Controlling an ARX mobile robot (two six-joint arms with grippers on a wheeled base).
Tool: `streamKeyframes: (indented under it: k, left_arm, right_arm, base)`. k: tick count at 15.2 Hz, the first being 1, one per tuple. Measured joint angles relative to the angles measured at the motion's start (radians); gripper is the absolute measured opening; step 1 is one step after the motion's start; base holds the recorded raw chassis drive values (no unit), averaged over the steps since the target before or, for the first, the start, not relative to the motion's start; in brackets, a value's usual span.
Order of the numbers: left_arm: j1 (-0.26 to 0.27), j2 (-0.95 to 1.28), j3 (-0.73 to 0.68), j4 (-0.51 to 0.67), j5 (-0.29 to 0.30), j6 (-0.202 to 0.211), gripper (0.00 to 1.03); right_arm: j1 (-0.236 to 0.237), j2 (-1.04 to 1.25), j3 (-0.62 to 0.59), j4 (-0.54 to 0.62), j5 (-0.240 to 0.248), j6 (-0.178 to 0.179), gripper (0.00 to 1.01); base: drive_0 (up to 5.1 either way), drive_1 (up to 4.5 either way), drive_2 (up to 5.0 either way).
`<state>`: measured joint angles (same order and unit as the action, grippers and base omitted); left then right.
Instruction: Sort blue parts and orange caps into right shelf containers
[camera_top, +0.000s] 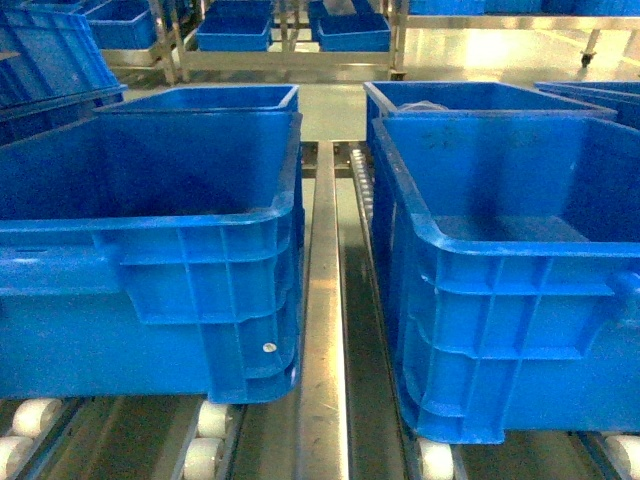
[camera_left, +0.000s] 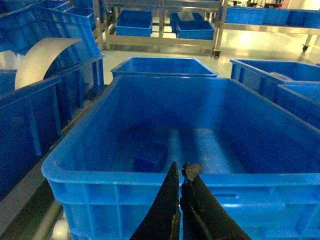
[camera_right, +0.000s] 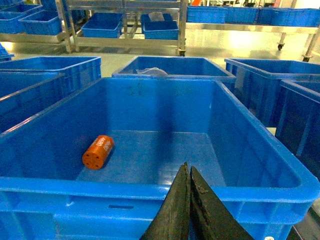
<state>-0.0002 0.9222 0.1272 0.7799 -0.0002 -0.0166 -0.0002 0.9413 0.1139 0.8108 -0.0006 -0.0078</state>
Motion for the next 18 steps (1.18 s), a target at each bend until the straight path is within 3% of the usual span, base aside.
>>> streamKeyframes:
  k: [1,3,18]
  left_arm:
    - [0.0,-0.14,-0.054,-0.083,0.0,0.0,0.02]
    - [0.0,-0.182,-0.103,-0.063,0.0,0.0,0.02]
    - [0.0,-0.406,-0.112,-0.276,0.0,0.001,0.02]
  right_arm:
    - [0.0,-0.098,-0.07,0.001,0.0,0.0,0.01]
    - [0.0,-0.18,-0.1,-0.091,0.0,0.0,0.01]
    - [0.0,-0.425,-0.101,-0.3,0.0,0.0,0.01]
  base:
    - [0.0,0.0,0.0]
    - [0.0,0.0,0.0]
    - [0.0,0.0,0.0]
